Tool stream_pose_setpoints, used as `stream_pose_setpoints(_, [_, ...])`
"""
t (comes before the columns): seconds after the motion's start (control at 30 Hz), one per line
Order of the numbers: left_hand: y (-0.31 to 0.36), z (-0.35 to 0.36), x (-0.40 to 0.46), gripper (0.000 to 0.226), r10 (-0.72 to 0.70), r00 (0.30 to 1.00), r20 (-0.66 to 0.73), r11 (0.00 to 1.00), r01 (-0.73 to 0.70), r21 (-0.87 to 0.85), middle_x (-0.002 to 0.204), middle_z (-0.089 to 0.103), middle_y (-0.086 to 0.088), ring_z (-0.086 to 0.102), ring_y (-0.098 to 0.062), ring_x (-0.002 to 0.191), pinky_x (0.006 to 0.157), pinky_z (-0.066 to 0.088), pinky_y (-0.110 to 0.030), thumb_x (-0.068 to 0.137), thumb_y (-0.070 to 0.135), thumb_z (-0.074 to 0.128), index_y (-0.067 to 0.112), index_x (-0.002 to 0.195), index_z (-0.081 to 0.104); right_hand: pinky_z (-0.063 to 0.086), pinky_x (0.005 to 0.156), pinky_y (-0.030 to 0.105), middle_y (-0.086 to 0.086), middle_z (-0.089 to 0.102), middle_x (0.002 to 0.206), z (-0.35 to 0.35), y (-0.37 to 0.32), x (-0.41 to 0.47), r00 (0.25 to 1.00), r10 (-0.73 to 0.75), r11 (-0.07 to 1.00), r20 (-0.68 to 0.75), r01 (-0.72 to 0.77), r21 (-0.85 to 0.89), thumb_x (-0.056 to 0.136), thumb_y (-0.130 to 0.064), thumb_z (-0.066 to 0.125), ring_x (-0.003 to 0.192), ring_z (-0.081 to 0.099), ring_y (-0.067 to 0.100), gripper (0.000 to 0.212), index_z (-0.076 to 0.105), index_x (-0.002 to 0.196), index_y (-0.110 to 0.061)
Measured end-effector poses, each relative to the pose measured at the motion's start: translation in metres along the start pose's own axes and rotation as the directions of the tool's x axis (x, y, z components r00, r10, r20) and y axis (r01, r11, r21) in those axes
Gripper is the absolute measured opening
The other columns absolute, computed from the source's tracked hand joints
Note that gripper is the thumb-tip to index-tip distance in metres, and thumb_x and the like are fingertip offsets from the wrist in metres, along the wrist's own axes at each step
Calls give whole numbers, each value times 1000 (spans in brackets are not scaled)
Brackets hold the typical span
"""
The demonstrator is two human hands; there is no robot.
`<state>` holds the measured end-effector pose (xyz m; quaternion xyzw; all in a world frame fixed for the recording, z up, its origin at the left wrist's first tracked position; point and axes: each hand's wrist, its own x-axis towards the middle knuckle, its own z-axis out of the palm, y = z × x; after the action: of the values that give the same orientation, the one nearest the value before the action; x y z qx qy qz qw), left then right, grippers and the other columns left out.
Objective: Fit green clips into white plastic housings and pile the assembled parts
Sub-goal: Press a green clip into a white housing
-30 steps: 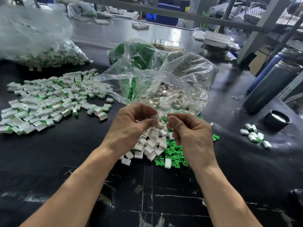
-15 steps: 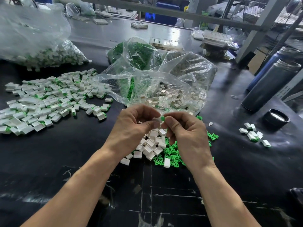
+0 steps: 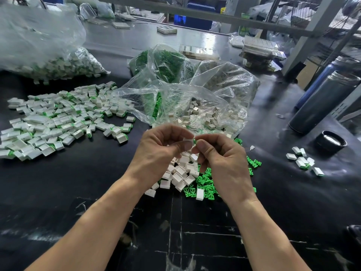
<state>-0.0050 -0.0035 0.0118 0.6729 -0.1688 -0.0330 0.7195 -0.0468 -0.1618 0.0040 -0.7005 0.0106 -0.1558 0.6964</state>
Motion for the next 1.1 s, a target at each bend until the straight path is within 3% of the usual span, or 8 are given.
stream_pose_setpoints(0.13, [2,1,0,14,-5,1000,-15,998,4,-61,92,77,-7,69,-13,80,66,55,-22,84,-3,76,6,94,75,54,50,26,6,73,73,1,-2,0,999,46,991,2,-46,126,96,-4,68,57,61,14,6,74,96,-6])
stream_pose_setpoints(0.23, [3,3,-1,15,-12,1000,-24,997,10,-79,89,76,-6,69,-12,78,65,56,-23,83,-1,77,6,96,75,54,49,27,10,72,73,2,-1,-2,999,39,991,-9,-38,129,97,-9,69,56,60,16,10,74,88,-10])
stream_pose_setpoints(0.43, [2,5,-2,11,-70,996,-54,997,67,-47,84,77,-2,69,-11,75,66,58,-24,85,6,78,13,93,77,51,50,30,5,70,71,2,3,-3,998,-50,999,-36,50,3,97,-15,70,58,57,16,11,73,87,-16])
stream_pose_setpoints(0.7, [5,5,-4,11,-110,989,-95,993,113,34,73,76,-2,64,-4,60,58,53,-18,83,1,80,11,82,78,56,61,47,-4,68,74,2,8,-5,990,-142,951,-20,131,-280,97,-20,72,66,61,15,11,70,91,-29])
stream_pose_setpoints(1.1, [8,9,-7,12,-121,985,-122,984,135,116,70,73,-6,57,-11,59,58,52,-24,81,1,82,11,77,78,51,57,42,-7,63,68,5,6,-7,989,-149,920,4,141,-365,96,-14,72,61,56,13,15,70,86,-25])
